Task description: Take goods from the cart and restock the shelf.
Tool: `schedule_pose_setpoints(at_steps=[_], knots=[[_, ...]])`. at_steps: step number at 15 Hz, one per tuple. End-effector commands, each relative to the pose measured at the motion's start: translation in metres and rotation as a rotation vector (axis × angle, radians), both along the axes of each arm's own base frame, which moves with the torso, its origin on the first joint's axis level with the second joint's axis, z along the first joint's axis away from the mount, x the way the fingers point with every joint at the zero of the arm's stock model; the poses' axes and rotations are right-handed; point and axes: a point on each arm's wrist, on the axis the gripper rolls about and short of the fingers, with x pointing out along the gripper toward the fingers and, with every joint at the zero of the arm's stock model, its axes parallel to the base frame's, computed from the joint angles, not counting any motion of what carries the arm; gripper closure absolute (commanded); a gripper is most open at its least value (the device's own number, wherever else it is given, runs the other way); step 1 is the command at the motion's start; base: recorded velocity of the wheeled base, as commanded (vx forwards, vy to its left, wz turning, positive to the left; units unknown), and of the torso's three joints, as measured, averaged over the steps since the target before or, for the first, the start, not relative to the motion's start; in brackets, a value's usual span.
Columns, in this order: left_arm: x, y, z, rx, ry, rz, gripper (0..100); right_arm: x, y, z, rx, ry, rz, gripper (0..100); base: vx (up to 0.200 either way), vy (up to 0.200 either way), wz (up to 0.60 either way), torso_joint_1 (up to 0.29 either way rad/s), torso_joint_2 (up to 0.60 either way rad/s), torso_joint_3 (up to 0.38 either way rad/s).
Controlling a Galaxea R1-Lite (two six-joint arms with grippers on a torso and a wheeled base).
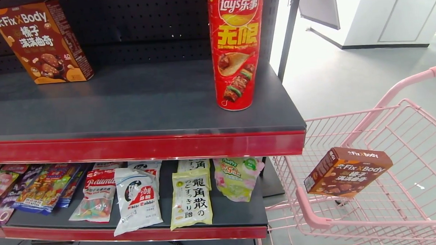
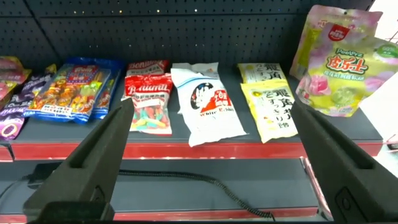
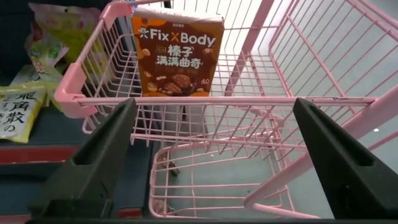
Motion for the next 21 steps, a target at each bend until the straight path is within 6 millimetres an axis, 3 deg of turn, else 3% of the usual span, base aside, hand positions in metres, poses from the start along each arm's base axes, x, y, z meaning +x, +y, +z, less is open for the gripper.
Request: schedule_pose_setpoints(at_steps=[1, 4, 5, 6, 8, 9, 11, 12, 15, 17, 18, 19, 20, 21], knots=[[0.0, 0.0, 0.0, 0.0, 0.0, 0.001, 0, 0.0, 0.0, 0.0, -0.003, -0.002, 0.003, 0, 0.0, 0.0, 0.0, -0.012, 0.06, 0.041], [0.0, 0.0, 0.0, 0.0, 0.0, 0.001, 0, 0.0, 0.0, 0.001, -0.016, -0.006, 0.006, 0, 0.0, 0.0, 0.0, 0.0, 0.0, 0.0], [0.0, 0.0, 0.0, 0.0, 0.0, 0.001, 0, -0.01, 0.0, 0.052, -0.049, -0.136, 0.0, 0, 0.0, 0.0, 0.0, 0.0, 0.0, 0.0], [0.0, 0.0, 0.0, 0.0, 0.0, 0.001, 0, -0.007, 0.0, 0.115, -0.047, -0.176, 0.013, 0, 0.0, 0.0, 0.0, 0.0, 0.0, 0.0], [0.0, 0.0, 0.0, 0.0, 0.0, 0.001, 0, 0.003, -0.001, 0.164, -0.026, -0.206, 0.02, 0, 0.0, 0.0, 0.0, 0.0, 0.0, 0.0], [0.0, 0.0, 0.0, 0.0, 0.0, 0.001, 0, 0.021, -0.001, 0.175, -0.022, -0.155, 0.004, 0, 0.0, 0.0, 0.0, 0.0, 0.0, 0.0], [0.0, 0.0, 0.0, 0.0, 0.0, 0.001, 0, 0.059, 0.003, 0.175, -0.008, -0.012, 0.065, 0, 0.0, 0.0, 0.0, 0.0, 0.0, 0.0], [0.0, 0.0, 0.0, 0.0, 0.0, 0.001, 0, 0.062, 0.004, 0.175, 0.0, -0.002, 0.069, 0, 0.0, 0.0, 0.0, 0.0, 0.0, 0.0], [0.0, 0.0, 0.0, 0.0, 0.0, 0.001, 0, 0.109, 0.014, 0.173, 0.13, 0.152, 0.142, 0, 0.0, 0.0, 0.0, 0.0, 0.0, 0.0], [0.0, 0.0, 0.0, 0.0, 0.0, 0.001, 0, 0.154, -0.008, 0.182, 0.133, 0.099, 0.189, 0, 0.0, 0.0, 0.0, 0.0, 0.0, 0.0], [0.0, 0.0, 0.0, 0.0, 0.0, 0.001, 0, 0.173, -0.03, 0.177, 0.049, 0.083, 0.254, 0, 0.0, 0.0, 0.0, 0.0, 0.0, 0.0], [0.0, 0.0, 0.0, 0.0, 0.0, 0.001, 0, 0.181, -0.047, 0.165, -0.056, 0.088, 0.348, 0, 0.0, 0.0, 0.0, 0.0, 0.0, 0.0], [0.0, 0.0, 0.0, 0.0, 0.0, 0.001, 0, 0.184, -0.052, 0.161, -0.099, 0.089, 0.396, 0, 0.0, 0.0, 0.0, 0.0, 0.0, 0.0], [0.0, 0.0, 0.0, 0.0, 0.0, 0.001, 0, 0.193, -0.056, 0.145, -0.201, 0.092, 0.555, 0, 0.0, 0.0, 0.0, 0.0, 0.0, 0.0]])
